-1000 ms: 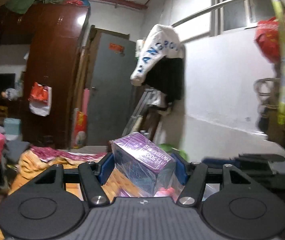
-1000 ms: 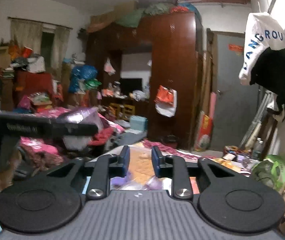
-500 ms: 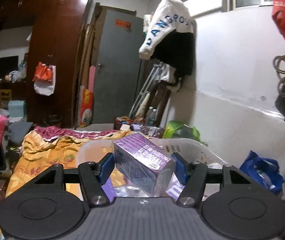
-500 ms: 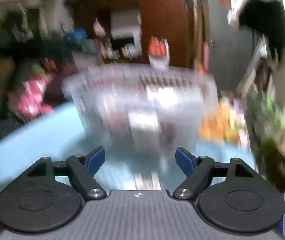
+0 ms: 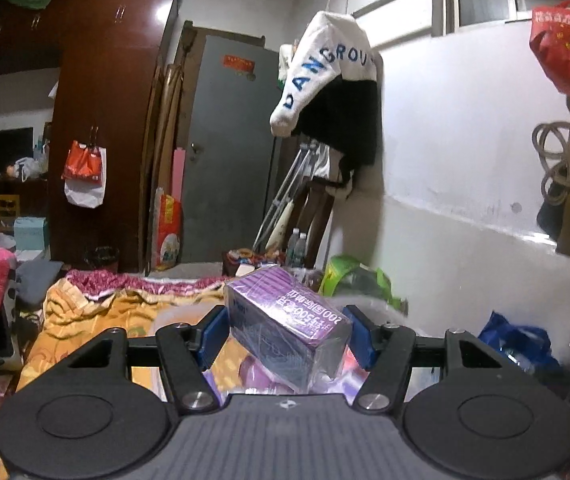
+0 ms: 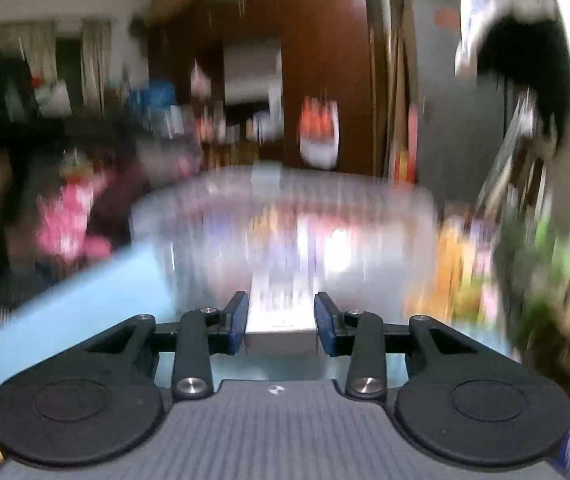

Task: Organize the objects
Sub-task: 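Carry both items over the white basket and open both tools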

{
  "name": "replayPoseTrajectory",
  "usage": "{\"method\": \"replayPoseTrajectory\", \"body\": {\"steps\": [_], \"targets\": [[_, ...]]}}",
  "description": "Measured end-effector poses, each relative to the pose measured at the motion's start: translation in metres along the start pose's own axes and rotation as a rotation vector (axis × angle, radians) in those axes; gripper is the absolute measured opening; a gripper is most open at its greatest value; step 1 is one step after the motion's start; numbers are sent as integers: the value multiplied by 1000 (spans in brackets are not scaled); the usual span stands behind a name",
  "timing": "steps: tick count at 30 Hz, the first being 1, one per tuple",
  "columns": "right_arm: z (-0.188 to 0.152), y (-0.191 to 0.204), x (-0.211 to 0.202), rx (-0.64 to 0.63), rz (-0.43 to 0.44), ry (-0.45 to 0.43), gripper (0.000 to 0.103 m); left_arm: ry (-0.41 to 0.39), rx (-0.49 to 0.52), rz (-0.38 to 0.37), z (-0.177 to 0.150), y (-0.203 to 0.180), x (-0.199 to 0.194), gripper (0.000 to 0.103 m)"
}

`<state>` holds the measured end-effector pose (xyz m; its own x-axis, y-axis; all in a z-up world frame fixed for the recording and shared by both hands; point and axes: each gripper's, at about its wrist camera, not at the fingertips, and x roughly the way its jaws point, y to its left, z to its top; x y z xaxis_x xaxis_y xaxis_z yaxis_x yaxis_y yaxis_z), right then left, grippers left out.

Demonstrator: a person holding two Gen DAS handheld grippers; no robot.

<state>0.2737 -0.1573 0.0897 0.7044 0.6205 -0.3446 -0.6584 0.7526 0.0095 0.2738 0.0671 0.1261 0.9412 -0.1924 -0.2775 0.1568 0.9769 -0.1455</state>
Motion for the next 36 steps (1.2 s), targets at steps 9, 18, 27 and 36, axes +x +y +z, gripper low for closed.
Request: {"method": "replayPoseTrajectory", "body": {"steps": [9,18,27,36], "targets": [[65,-11,51,-12,-12,65,9,62,-47,46,0,16,24,66],[-38,1,11,-34,-24,141,97,46,-29,7,-12,10,13,66],[-77,-20,49,94,-80,309,63,53,-5,-15,-24,-2,11,66],[-9,13,-21,1,-63,-21,63,-8,10,-25,-7,-6,-7,66]]}}
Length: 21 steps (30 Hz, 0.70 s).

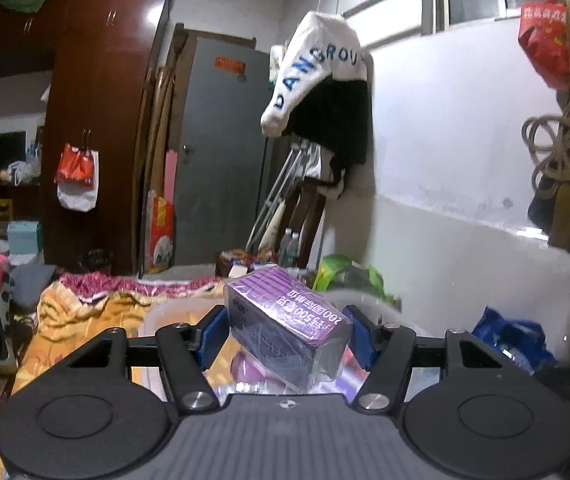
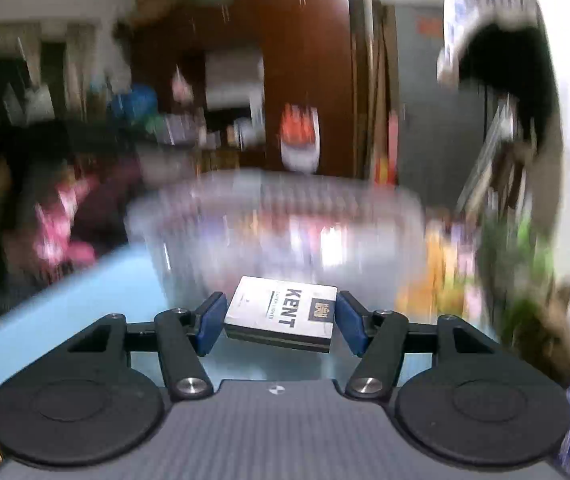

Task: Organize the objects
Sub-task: 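Carry both items over the white basket and open both tools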

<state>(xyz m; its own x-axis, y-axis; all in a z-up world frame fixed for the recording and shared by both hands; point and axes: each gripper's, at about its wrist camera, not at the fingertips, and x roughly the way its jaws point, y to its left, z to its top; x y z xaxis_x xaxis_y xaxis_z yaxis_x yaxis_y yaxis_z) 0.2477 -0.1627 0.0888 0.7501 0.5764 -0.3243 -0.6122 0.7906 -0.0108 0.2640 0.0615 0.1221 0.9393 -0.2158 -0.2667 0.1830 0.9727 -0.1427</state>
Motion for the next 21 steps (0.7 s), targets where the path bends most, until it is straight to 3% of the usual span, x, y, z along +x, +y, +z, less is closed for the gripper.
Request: {"method": "replayPoseTrajectory", "body": {"steps": [3,7,14,20,21], "targets": [[47,7,2,-54,-17,-62,63,-7,-2,9,14,0,1,66],[76,7,28,-80,-28,-35,63,2,-9,40,19,6,6,66],[69,-3,53,-44,1,1,63,54,-40,64,12,22,30,66],[63,-6,62,-30,17,-1,65,71,-40,36,4,27,47,66],[61,-6,62,-27,24,-8,68,72,-34,27,3,28,48,72]]}}
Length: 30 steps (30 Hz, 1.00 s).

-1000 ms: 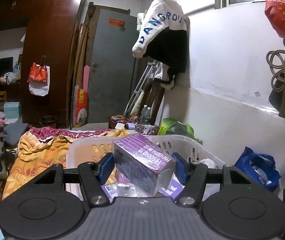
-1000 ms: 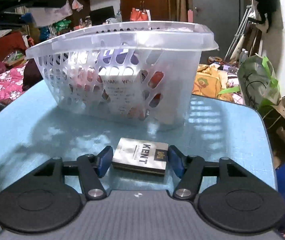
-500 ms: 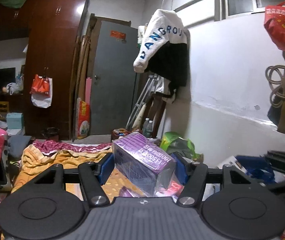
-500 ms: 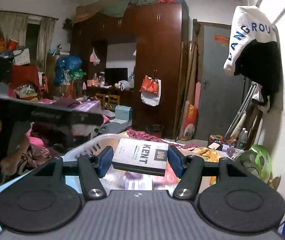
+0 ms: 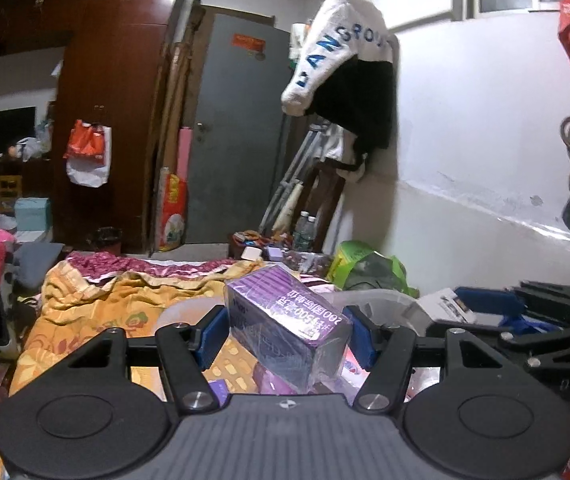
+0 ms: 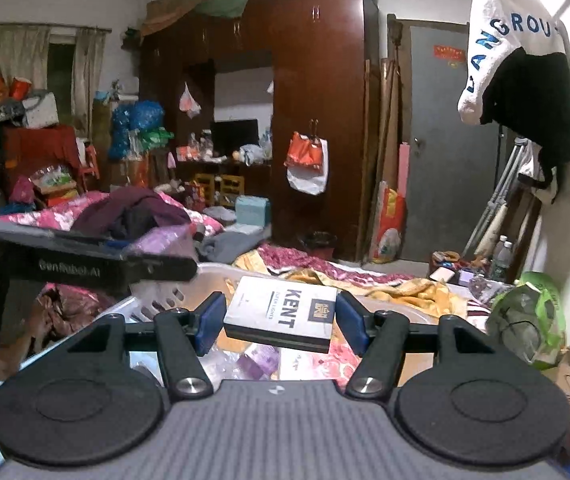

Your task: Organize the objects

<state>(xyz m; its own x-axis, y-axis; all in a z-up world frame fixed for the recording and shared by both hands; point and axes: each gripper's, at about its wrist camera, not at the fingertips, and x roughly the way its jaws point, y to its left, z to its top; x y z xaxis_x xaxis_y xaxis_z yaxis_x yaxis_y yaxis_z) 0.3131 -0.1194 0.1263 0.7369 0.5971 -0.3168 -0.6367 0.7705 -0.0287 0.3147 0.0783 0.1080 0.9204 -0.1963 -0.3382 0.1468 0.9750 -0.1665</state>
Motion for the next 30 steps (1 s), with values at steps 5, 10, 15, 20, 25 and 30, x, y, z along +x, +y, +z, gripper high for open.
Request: {"method": "replayPoseTrajectory", "body": {"steps": [5,10,15,20,25,30], "targets": [[-6,-2,-3,-13,-34,-16,103,-20,13,-17,-5,0,-3,99],[-5,-9,-13,9,-26,-21,103,-30,72,28,-12,-16,-8,101],[-4,-13,-23,37,-47,-13,103,-35,118,86,-20,-31,-21,101],[-28,-9,-57,134,-134,-72,103,-40,102,51,-35,-34,-55,101],[-37,-1,-74,88,-150,34,103,-13,59,67,-52,-40,-65,101],[-36,-6,-68,106,-172,36,103,24,86,69,-58,-48,-65,101]]}}
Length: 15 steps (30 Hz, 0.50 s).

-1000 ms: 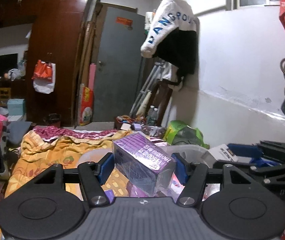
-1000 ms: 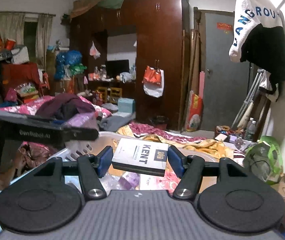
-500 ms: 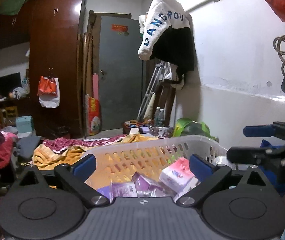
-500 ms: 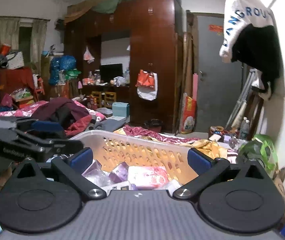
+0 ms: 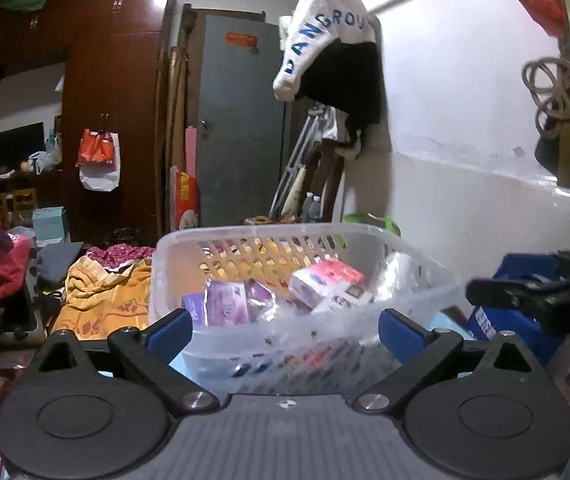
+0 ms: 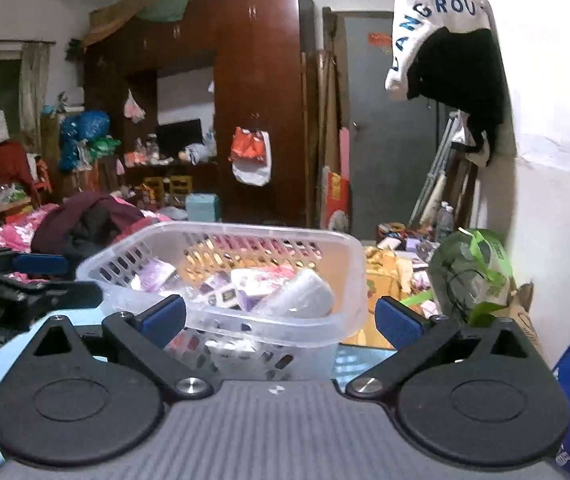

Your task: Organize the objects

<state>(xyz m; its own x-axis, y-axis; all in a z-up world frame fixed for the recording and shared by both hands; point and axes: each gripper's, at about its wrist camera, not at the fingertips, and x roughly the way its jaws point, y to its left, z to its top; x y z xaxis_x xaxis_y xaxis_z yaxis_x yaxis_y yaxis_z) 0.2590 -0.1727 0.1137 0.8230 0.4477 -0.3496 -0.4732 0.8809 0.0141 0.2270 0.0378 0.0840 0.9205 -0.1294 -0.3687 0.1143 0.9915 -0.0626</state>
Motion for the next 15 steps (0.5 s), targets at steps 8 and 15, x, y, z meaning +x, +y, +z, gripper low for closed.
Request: {"method": "replayPoseTrajectory", "body": {"steps": [8,15], "targets": [[-12,2,6,-3,10,32,103,-8,-36,6,-5,11,0,101],[-17,0,0,16,28,32,103,11,-43,15,-4,15,1,101]]}}
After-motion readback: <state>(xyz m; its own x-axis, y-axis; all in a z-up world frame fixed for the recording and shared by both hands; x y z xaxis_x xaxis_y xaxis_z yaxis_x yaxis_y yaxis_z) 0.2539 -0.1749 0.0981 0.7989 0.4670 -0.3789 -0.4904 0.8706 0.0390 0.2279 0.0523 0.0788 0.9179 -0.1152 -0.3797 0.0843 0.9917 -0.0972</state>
